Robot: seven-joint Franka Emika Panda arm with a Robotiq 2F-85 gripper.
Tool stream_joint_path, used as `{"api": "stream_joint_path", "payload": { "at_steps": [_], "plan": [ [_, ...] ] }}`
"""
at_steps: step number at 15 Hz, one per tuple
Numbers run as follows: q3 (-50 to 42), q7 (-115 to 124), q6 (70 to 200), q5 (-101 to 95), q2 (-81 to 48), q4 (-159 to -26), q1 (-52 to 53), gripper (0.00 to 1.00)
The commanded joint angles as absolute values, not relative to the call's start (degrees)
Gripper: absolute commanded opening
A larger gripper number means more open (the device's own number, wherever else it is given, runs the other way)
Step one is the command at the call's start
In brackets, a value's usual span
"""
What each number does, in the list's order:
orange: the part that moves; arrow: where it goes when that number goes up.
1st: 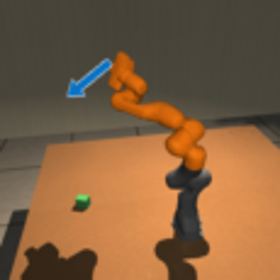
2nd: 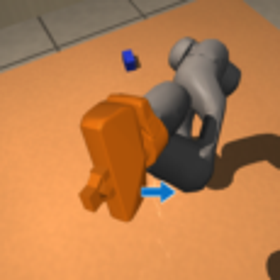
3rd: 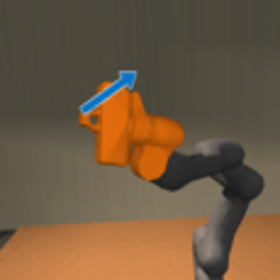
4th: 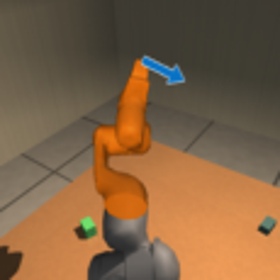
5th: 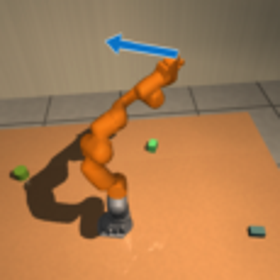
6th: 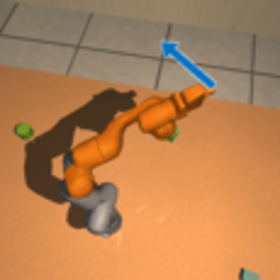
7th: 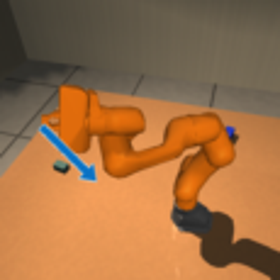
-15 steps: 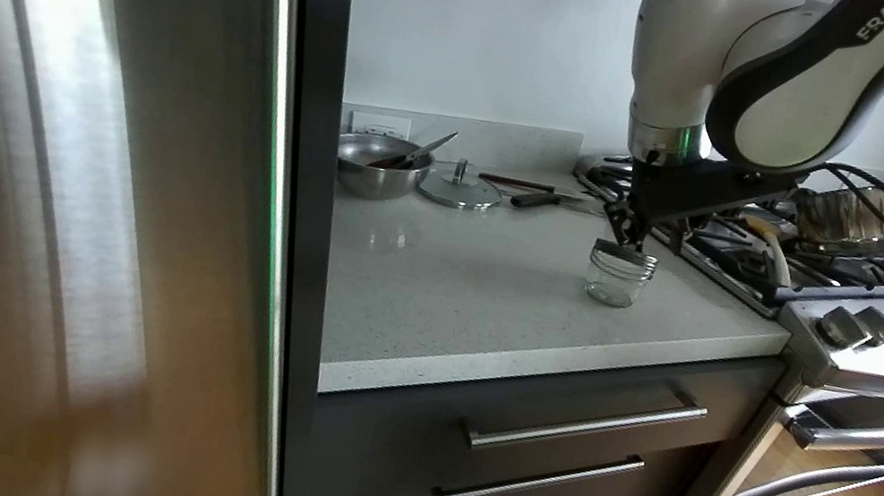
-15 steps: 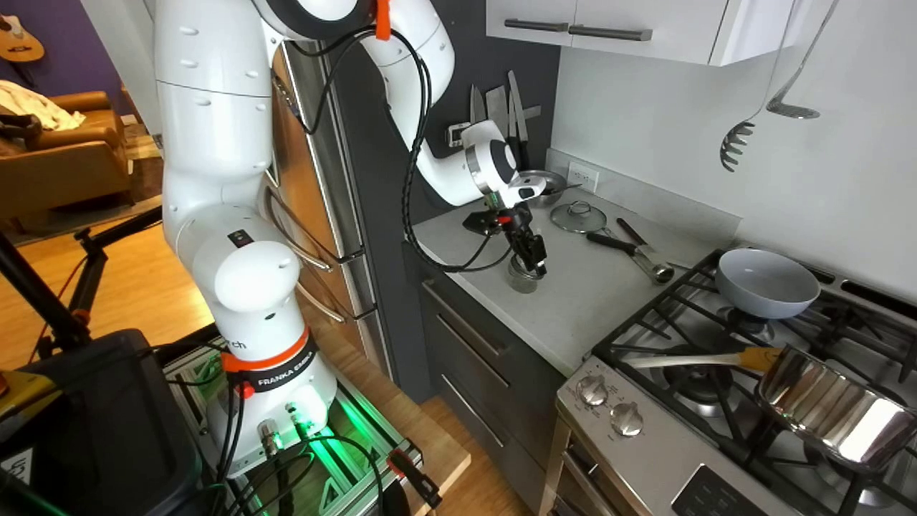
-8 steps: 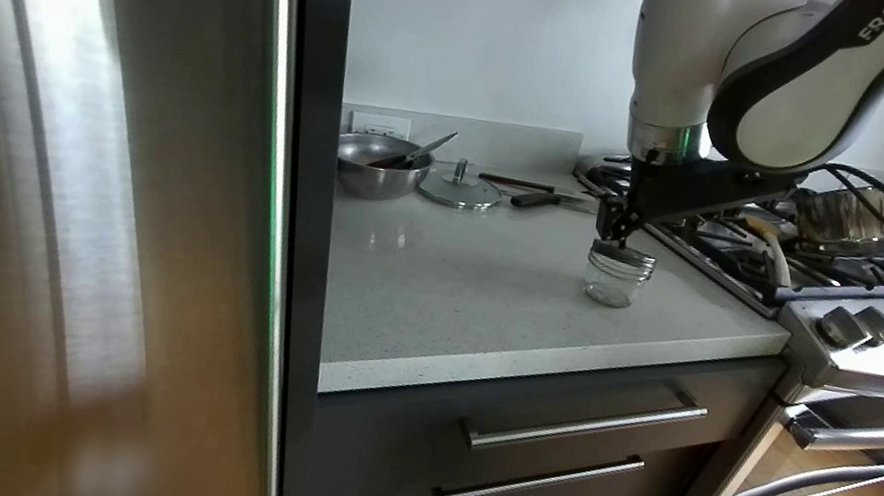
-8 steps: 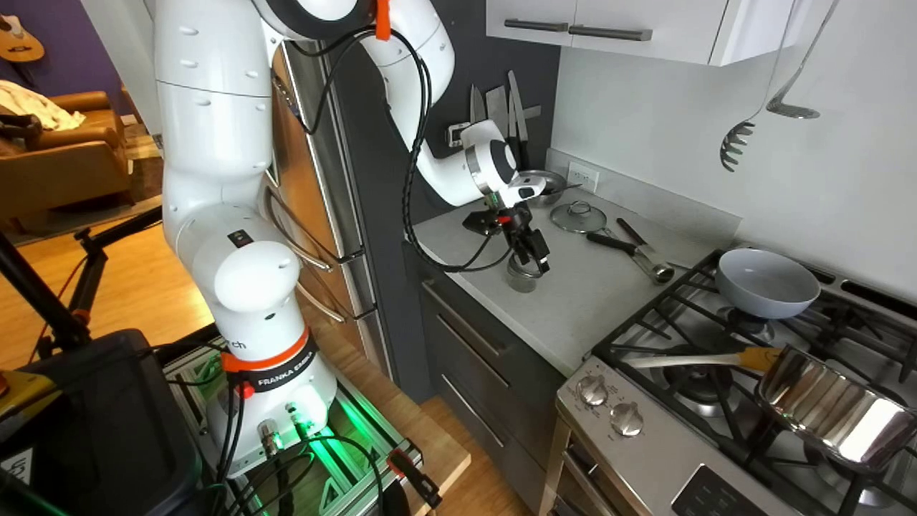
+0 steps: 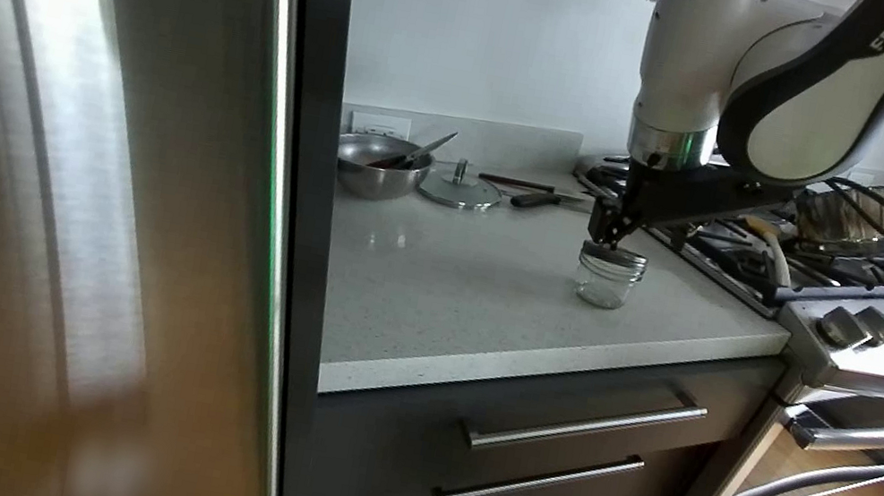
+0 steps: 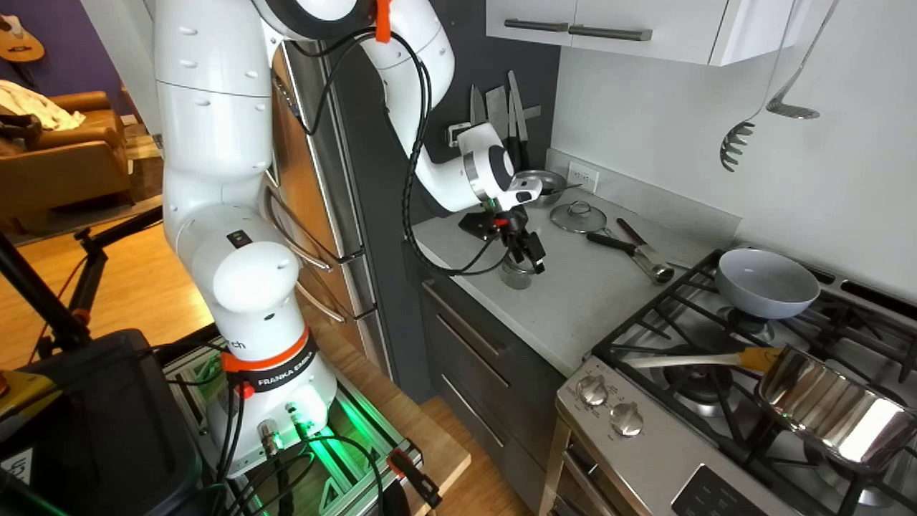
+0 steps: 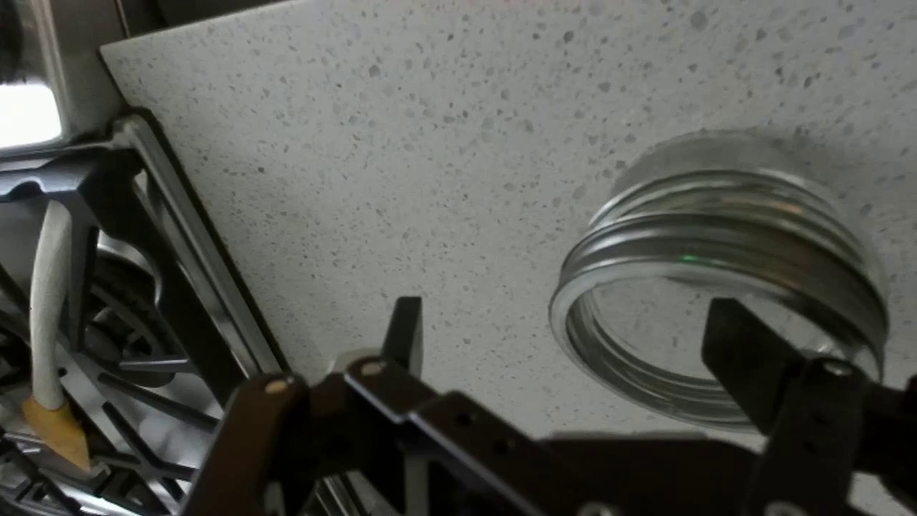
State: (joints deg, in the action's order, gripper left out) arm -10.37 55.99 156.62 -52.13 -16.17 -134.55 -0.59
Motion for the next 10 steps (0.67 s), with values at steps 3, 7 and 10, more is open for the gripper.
{"api": "stream_joint_path", "payload": {
  "at_steps": [3,7,10],
  "plan": [
    [-10.6,55.0,162.4,-51.9,-13.8,-139.1,-2.6,1.00],
    [-10.4,54.5,164.3,-50.2,-11.6,-142.5,-3.9,1.00],
    [-10.3,54.2,165.4,-48.1,-9.6,-145.4,-5.2,1.00]
  ]
}}
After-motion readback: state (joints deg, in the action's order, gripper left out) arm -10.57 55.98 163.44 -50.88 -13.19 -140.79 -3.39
